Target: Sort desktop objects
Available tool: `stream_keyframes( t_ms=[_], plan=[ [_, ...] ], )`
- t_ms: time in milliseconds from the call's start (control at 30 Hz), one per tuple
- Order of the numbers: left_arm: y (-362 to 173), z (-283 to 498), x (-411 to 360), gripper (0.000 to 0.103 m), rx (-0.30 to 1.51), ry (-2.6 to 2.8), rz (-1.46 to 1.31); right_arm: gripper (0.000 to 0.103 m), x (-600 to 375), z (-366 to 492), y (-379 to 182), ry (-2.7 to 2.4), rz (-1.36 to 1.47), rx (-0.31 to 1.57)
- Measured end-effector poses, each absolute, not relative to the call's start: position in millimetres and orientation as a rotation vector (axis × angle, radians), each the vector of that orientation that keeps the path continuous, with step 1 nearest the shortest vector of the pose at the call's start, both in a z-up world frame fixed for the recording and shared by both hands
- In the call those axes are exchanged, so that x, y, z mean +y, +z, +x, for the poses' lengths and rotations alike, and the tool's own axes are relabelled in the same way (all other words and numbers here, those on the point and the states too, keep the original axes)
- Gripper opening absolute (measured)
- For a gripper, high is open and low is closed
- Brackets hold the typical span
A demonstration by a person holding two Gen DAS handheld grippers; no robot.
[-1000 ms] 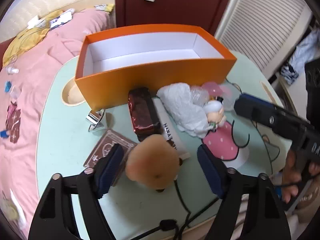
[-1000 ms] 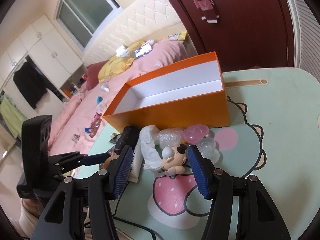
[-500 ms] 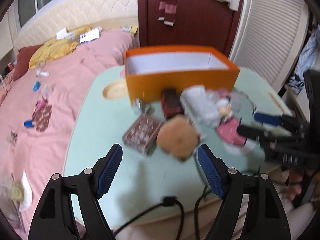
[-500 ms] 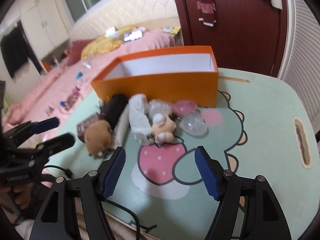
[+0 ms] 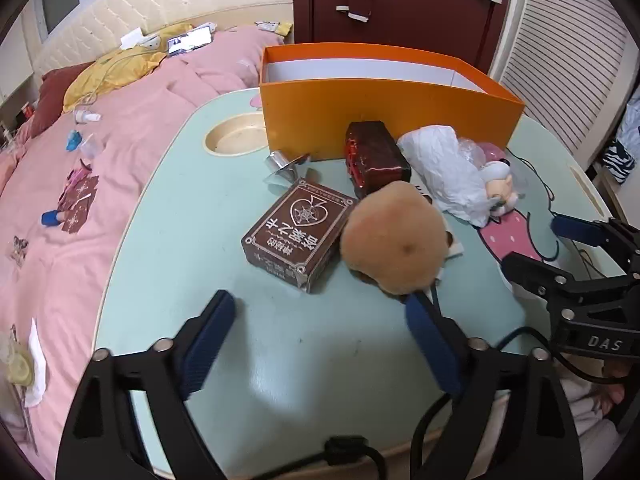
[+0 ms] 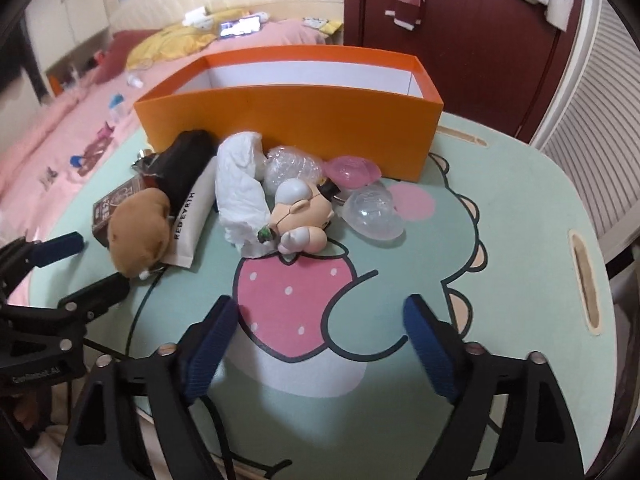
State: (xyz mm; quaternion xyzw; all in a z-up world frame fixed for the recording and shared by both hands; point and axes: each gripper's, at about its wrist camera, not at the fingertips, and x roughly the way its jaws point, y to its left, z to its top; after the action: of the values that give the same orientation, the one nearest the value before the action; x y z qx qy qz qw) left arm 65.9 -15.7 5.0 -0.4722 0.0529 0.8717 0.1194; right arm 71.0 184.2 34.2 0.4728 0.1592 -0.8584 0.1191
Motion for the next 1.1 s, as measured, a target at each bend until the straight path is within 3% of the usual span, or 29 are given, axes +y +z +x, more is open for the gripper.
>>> stream_keyframes(
  t_ms=[67,1100],
  plan=[
    [2.0,65.0,-17.2,0.103,0.15,2.556,-1.378,0.098,188.3,68.4,32.7,-2.523,1.391,0.456],
    [0.3,70.0,-19.0,0.103,0.146,2.572,-1.306,0.103,183.3,69.8,31.6,-2.521,1.4,0.464]
  ],
)
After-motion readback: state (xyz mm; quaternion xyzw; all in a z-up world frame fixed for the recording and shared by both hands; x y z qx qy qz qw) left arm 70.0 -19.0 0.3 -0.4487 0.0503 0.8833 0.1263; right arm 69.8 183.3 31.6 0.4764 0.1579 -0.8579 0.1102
